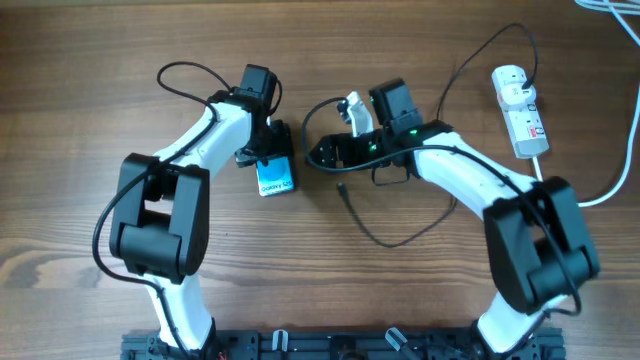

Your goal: Plug charger to phone and switch on socket

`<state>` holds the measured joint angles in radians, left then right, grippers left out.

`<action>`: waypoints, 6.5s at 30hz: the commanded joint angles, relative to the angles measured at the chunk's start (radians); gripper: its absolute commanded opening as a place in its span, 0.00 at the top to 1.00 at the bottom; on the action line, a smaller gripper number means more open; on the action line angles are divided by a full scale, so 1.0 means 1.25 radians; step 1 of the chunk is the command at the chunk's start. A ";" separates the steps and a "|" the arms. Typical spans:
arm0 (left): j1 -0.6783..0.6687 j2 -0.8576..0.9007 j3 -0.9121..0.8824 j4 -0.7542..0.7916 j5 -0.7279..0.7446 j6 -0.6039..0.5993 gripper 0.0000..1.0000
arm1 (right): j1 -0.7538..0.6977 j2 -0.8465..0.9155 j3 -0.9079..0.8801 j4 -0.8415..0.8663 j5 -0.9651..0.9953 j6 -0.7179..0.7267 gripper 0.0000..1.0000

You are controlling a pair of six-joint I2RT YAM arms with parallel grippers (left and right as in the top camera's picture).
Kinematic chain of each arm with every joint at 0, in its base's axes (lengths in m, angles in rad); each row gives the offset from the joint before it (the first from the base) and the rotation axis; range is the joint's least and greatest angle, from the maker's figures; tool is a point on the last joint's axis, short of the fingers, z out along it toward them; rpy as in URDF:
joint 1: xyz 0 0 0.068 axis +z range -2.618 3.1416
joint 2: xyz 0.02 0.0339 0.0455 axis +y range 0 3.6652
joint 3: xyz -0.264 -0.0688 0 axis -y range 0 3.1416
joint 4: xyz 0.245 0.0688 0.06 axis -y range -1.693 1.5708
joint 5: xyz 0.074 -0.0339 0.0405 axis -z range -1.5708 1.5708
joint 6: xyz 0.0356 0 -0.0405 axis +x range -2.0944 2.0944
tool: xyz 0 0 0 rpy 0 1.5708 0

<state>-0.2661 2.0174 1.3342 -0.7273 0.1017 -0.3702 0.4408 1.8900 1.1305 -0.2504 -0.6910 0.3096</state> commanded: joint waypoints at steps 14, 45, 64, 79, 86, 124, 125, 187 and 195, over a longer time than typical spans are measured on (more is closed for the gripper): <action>0.026 0.047 -0.037 -0.038 0.281 0.045 0.25 | 0.113 0.183 0.005 0.238 -0.101 0.165 0.25; 0.028 0.045 -0.037 -0.038 0.281 0.045 0.00 | 0.113 0.183 0.005 0.171 -0.040 0.248 0.93; 0.171 -0.291 -0.035 0.170 0.811 0.063 0.11 | -0.024 0.183 0.005 1.032 -0.609 0.789 0.96; 0.169 -0.295 -0.035 0.262 1.044 0.060 0.43 | -0.032 0.183 0.006 1.441 -0.536 1.062 0.96; 0.169 -0.295 -0.035 0.262 1.043 0.060 0.49 | -0.037 0.183 0.006 1.441 -0.463 1.050 0.96; 0.169 -0.295 -0.035 0.247 1.042 0.060 0.86 | -0.037 0.183 0.006 1.357 -0.435 1.081 0.96; 0.169 -0.295 -0.035 0.247 1.042 0.060 0.89 | -0.037 0.183 0.006 1.357 -0.435 1.081 0.96; 0.185 -0.294 -0.035 0.274 0.778 -0.033 0.96 | -0.057 0.183 0.005 1.292 -0.522 1.030 0.38; 0.146 -0.283 -0.035 0.017 0.265 -0.024 0.96 | -0.096 0.183 0.005 0.882 -0.601 0.646 0.33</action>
<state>-0.0490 1.6711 1.2778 -0.6346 0.7448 -0.4129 0.3302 2.0964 1.1397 0.9943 -1.3827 1.4055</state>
